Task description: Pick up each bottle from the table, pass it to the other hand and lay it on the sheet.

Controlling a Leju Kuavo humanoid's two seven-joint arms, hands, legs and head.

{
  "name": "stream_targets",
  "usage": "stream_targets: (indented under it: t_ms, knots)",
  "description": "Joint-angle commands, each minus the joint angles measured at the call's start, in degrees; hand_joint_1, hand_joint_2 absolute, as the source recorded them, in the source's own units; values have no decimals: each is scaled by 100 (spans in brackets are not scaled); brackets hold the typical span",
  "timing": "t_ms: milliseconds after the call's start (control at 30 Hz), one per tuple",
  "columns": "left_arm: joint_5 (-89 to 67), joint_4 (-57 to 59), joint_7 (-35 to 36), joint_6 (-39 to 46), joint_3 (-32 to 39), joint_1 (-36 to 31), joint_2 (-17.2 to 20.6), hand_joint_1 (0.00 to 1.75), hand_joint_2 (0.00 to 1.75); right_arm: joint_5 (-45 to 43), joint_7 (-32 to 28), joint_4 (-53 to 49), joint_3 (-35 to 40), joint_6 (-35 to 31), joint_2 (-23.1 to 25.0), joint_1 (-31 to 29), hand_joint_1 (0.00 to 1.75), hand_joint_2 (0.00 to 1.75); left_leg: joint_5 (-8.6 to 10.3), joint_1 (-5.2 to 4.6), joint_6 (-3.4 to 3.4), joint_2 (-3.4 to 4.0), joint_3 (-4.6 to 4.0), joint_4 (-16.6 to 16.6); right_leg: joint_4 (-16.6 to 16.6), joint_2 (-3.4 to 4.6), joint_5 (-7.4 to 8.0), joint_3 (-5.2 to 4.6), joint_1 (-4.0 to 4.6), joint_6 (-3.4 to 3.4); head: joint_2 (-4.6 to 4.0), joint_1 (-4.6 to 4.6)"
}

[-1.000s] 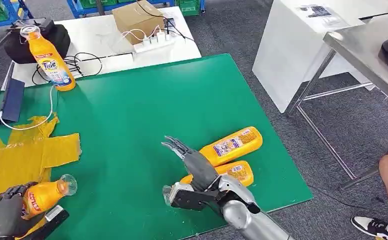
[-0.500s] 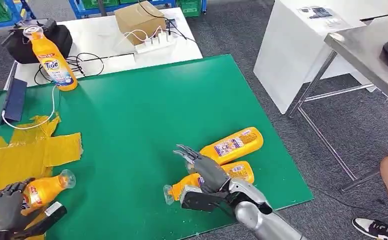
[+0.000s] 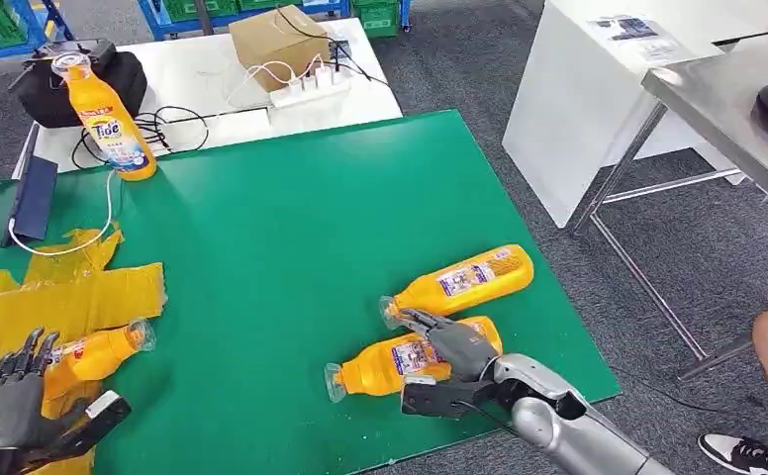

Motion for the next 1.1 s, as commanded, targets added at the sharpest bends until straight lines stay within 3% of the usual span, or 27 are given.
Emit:
stream_targets:
  t_ms: [33,333,400,433,500,533,567,600,633,733,800,833,967,1000,1067,1100]
  knots:
    - [13,430,-27,-40,-183,113,-73,0,175,49,127,-73,320,30,-274,-181,0,175,-5,-5,10,-5,16,-9,-2,22,-3,8,-6,-6,0,0]
    - [56,586,-120,-46,-136,-4,-145,0,175,147,368,-308,434,228,-636,-194,0,175,-7,-7,19,-15,22,-13,-8,33,-3,13,-9,-8,0,0]
    - [82,740,-191,-29,-232,-182,-160,0,175,131,528,-191,608,539,-858,-353,0,175,-6,-7,17,-15,22,-13,-7,30,-4,13,-9,-9,0,0]
    - [156,934,-247,15,-355,-386,-165,0,175,78,739,-136,934,1036,-1188,-570,0,175,-2,-11,14,-17,15,-10,-4,17,-3,8,-12,-6,0,0]
    - [206,1182,-221,53,-540,-637,-150,0,175,-69,689,-88,1086,1155,-1449,-677,0,175,1,-13,14,-29,15,-8,-2,3,-5,10,-14,-4,0,-2]
    - [358,1282,-350,88,-651,-780,-159,0,175,-156,881,-79,1393,1698,-1699,-839,3,175,4,-15,23,-53,14,-9,-5,-2,-4,13,-16,-8,0,-2]
    - [649,1536,-566,23,-787,-1137,-231,0,175,-147,886,-94,1735,1943,-2021,-896,147,175,4,-15,17,-42,26,-9,-6,-11,-3,15,-15,-5,0,-6]
    - [879,1688,-718,-23,-850,-1356,-293,0,175,-166,860,-21,1838,1864,-2095,-812,175,175,10,-18,26,-67,28,-12,-12,-21,-1,22,-18,-6,0,-7]
    - [1105,1850,-822,-62,-907,-1602,-376,0,175,-91,824,145,1998,1753,-2090,-666,175,175,18,-22,29,-94,23,-7,-11,-65,-4,29,-20,-1,0,2]
    - [1187,1905,-729,-21,-1074,-1657,-358,0,175,-69,808,289,2172,1564,-2001,-675,175,175,22,-21,37,-129,53,-13,-28,-97,-13,15,-17,9,0,4]
    - [1506,1847,-950,-64,-1034,-1641,-385,0,175,-58,845,297,2233,1560,-1969,-678,175,175,18,-16,46,-132,52,-19,-38,-96,-18,19,-13,8,0,9]
    - [1851,1815,-1131,-155,-985,-1695,-450,0,175,-36,855,424,2255,1525,-1877,-592,175,175,15,-21,43,-102,59,-29,-43,-71,-5,77,-18,14,0,-9]
    - [3694,1165,-1836,-1248,-743,-1846,-848,0,175,550,850,1603,2419,909,-1069,-190,175,175,12,-3,47,-123,101,-27,-60,-77,-7,116,-1,15,0,0]
    - [4012,924,-1759,-1493,-770,-1833,-900,0,0,650,820,1956,2409,750,-821,-135,175,175,-4,2,36,-104,121,-9,-50,-75,-21,93,3,18,0,0]
    - [5397,189,-2006,-2484,-368,-1632,-1177,0,0,431,579,2579,2161,421,-289,-166,175,175,-13,14,49,-117,137,-27,-86,-71,-22,100,14,15,0,0]
    - [5866,-227,-1938,-2818,-217,-1418,-1223,0,0,89,407,2819,1832,232,27,-197,175,175,-40,29,31,-82,166,-21,-90,-51,-43,125,28,8,0,0]
